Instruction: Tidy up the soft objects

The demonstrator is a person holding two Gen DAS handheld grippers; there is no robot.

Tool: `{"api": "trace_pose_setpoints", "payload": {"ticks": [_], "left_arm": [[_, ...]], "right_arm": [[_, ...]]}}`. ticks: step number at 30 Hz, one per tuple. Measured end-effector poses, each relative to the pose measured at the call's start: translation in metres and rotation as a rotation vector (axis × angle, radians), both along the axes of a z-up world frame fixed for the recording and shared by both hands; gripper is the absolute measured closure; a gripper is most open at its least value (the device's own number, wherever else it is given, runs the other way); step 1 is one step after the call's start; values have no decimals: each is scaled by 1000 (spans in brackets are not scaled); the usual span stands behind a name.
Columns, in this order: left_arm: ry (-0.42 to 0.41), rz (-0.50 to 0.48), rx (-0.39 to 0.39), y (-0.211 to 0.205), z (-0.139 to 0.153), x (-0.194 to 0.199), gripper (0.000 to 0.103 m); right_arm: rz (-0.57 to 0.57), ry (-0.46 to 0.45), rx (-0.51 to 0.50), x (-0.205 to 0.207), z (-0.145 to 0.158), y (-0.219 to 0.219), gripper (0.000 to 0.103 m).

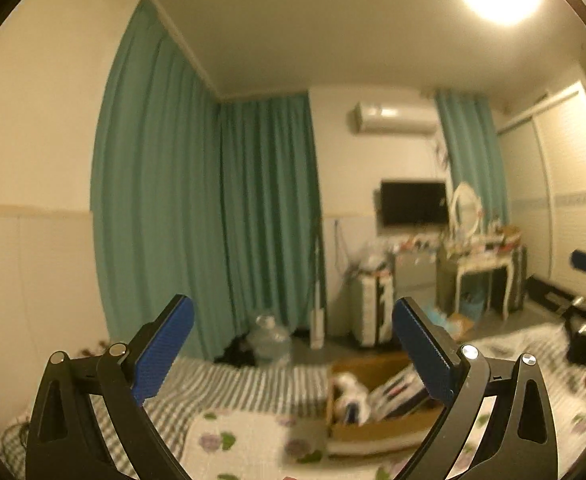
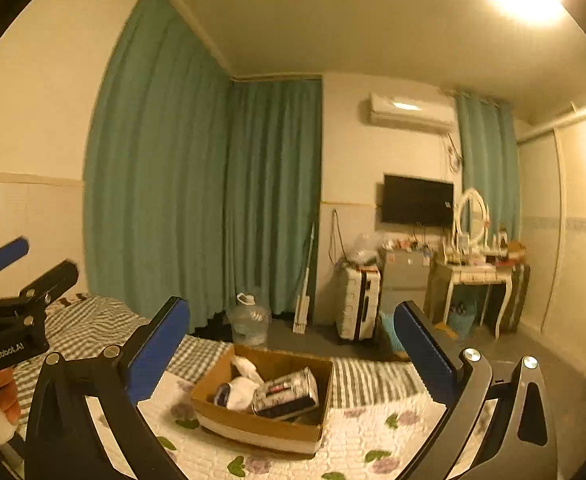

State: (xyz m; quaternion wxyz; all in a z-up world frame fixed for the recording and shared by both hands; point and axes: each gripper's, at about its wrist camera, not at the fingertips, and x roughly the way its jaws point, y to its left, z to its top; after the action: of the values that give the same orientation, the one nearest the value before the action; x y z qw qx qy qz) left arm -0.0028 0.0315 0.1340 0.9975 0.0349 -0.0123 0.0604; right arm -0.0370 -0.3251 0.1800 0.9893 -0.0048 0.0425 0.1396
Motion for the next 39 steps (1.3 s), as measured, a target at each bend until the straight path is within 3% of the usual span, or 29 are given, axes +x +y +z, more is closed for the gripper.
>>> {"api": "trace_pose_setpoints", "payload": {"ticks": [4, 7, 12, 19, 39], "left_arm": [[70, 44, 31, 2, -47, 22, 2], [136, 25, 31, 1, -78, 40, 2], [217, 24, 31, -11, -113, 55, 2], [281, -14, -7, -14, -124, 48, 2], [297, -16, -27, -5, -135, 54, 2]], "right_arm": [[-32, 69, 2, 28, -53, -2, 0], [-46, 147, -9, 50, -88, -1, 0], [-48, 212, 7, 63, -120, -5, 0], [-33, 224, 1, 58, -130, -5, 0], [-36, 222, -16, 54, -124, 5, 0]]}}
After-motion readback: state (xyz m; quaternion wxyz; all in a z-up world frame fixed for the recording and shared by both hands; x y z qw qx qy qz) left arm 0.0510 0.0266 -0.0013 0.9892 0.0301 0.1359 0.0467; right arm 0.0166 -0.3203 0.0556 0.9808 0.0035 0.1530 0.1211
